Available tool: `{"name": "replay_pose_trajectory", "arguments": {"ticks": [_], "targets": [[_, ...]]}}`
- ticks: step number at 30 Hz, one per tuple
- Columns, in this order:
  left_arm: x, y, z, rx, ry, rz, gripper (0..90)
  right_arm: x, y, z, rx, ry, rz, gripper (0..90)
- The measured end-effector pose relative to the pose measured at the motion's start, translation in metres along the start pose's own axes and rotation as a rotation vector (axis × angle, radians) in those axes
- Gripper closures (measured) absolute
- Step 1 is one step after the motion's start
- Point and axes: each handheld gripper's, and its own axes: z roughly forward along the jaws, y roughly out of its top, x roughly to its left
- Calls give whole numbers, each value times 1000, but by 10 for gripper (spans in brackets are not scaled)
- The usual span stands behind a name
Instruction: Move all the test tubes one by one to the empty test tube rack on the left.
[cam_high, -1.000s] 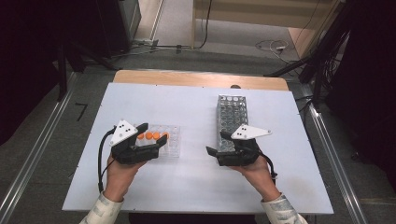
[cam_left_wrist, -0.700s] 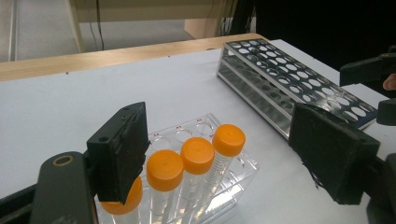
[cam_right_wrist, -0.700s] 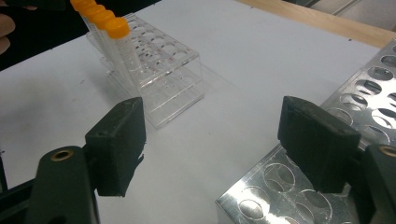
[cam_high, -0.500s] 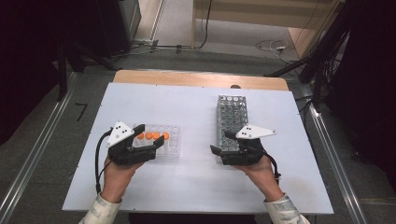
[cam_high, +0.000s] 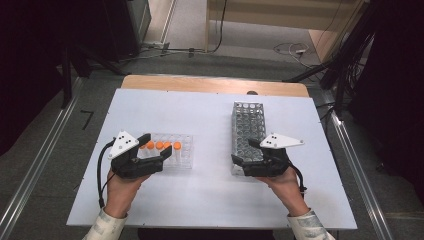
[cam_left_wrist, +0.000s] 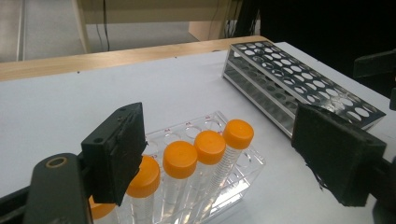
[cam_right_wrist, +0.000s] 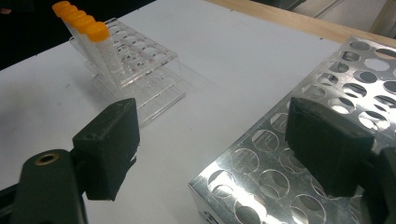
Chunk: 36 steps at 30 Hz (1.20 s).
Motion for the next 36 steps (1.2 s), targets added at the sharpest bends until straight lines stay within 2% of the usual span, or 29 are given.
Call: {"name": "replay_pose_trajectory", "arguments": {"ticks": [17, 36], "targets": [[12, -7, -10, 3, 36, -15, 168, -14, -7, -17, -14, -36, 30, 161], [23, -10, -23, -17, 74, -34, 164, -30, -18, -41, -31, -77, 62, 161]]}}
